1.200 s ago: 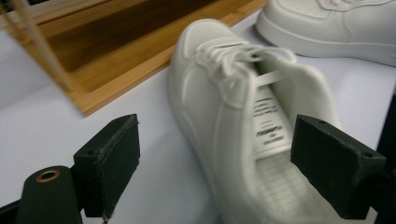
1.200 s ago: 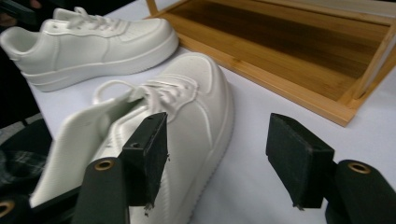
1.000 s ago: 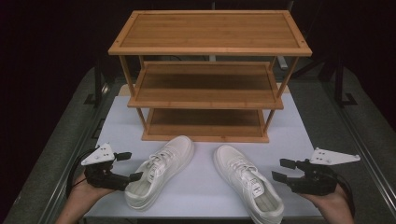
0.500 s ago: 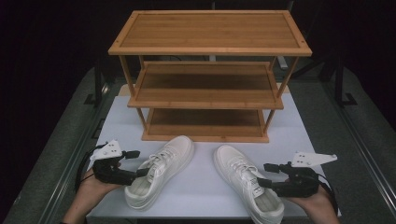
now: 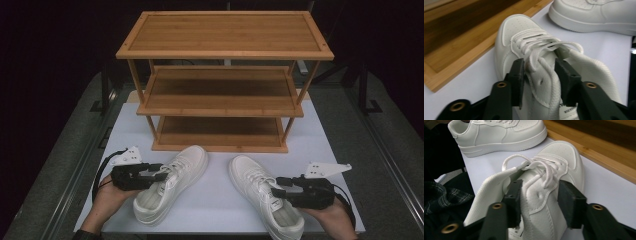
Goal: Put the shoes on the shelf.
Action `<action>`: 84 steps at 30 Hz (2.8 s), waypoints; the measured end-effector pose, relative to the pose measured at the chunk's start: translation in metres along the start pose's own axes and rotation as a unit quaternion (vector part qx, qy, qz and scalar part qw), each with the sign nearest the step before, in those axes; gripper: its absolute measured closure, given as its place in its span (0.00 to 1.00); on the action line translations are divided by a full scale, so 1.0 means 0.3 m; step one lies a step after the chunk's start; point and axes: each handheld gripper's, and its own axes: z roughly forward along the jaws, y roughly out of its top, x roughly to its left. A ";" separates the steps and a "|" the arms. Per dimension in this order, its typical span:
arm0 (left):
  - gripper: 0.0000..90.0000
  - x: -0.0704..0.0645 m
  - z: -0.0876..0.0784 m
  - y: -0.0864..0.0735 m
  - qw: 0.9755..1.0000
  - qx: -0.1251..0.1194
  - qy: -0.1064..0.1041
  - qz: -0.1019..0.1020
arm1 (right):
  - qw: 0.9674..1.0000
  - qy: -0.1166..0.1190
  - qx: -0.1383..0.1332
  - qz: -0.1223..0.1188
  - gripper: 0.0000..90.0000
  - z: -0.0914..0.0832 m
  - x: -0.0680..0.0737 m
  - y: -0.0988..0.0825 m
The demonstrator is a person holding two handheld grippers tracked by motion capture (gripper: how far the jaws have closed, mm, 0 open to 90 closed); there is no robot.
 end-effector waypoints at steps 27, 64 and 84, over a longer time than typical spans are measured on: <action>0.93 -0.013 -0.041 0.031 0.999 -0.028 0.026 -0.021 | 1.000 -0.002 -0.029 -0.002 0.94 -0.054 -0.026 0.018; 0.93 -0.035 -0.283 0.416 0.994 -0.106 -0.007 0.021 | 0.990 0.012 -0.133 -0.043 0.94 -0.363 -0.056 0.396; 0.93 0.150 -0.205 0.630 0.991 -0.114 0.067 -0.016 | 0.988 -0.063 -0.138 -0.020 0.94 -0.247 -0.198 0.670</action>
